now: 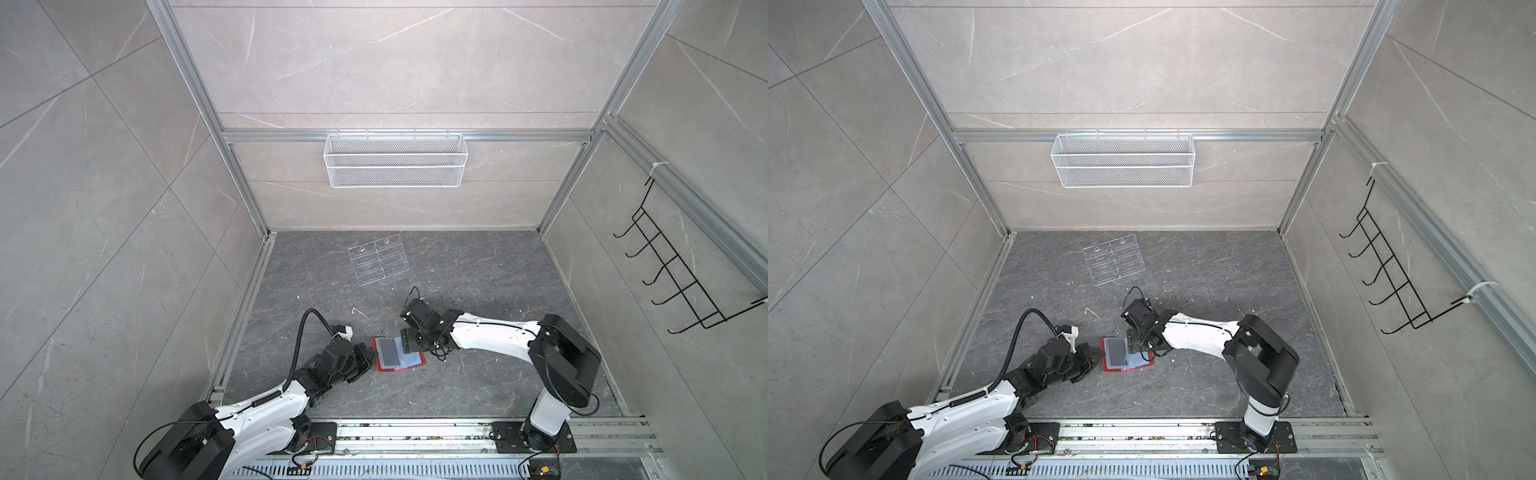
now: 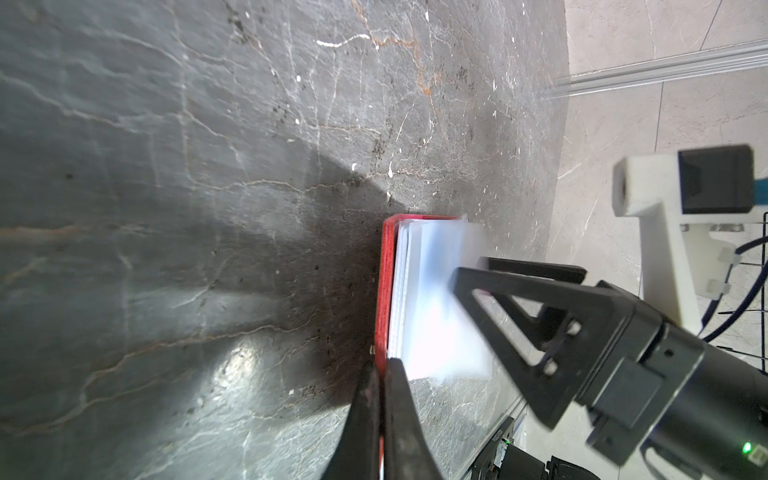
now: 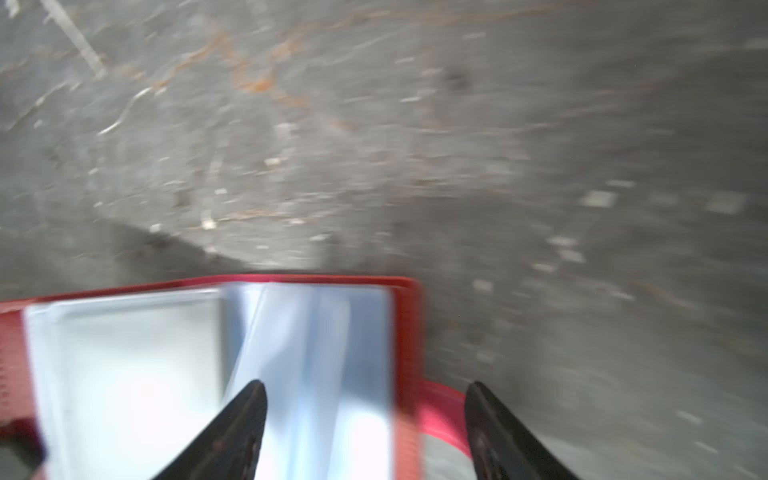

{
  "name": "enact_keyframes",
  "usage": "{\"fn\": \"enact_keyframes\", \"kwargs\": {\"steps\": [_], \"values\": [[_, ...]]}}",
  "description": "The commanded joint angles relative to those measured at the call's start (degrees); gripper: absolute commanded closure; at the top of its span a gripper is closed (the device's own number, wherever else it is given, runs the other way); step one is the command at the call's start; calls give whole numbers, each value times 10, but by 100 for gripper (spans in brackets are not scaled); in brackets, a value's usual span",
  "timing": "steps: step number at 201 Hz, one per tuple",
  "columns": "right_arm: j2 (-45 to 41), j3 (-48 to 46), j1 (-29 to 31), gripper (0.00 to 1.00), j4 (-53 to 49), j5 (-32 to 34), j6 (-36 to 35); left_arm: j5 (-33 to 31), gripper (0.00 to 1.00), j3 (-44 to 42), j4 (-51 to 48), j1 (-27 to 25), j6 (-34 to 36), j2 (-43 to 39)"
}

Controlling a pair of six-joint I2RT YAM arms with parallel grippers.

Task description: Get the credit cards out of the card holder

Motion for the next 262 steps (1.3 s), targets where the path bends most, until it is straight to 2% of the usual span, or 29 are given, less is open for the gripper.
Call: {"fn": "enact_keyframes", "kwargs": {"steps": [1, 39, 80, 139, 262], "values": [[-67, -18, -11, 20, -23, 33, 5, -1, 100, 20, 18, -2, 17, -1], [-97, -22, 2, 14, 34, -44, -14, -2, 100, 22, 21, -2, 17, 1], [-28, 47, 50, 12, 38, -85, -38, -3, 100, 23, 17, -2, 18, 1], [54, 97, 62, 13, 28, -98, -41, -3, 100, 24, 11, -3, 19, -4], [87, 99, 63, 15, 32, -100, -39, -2, 100, 24, 8, -3, 20, -4]]}}
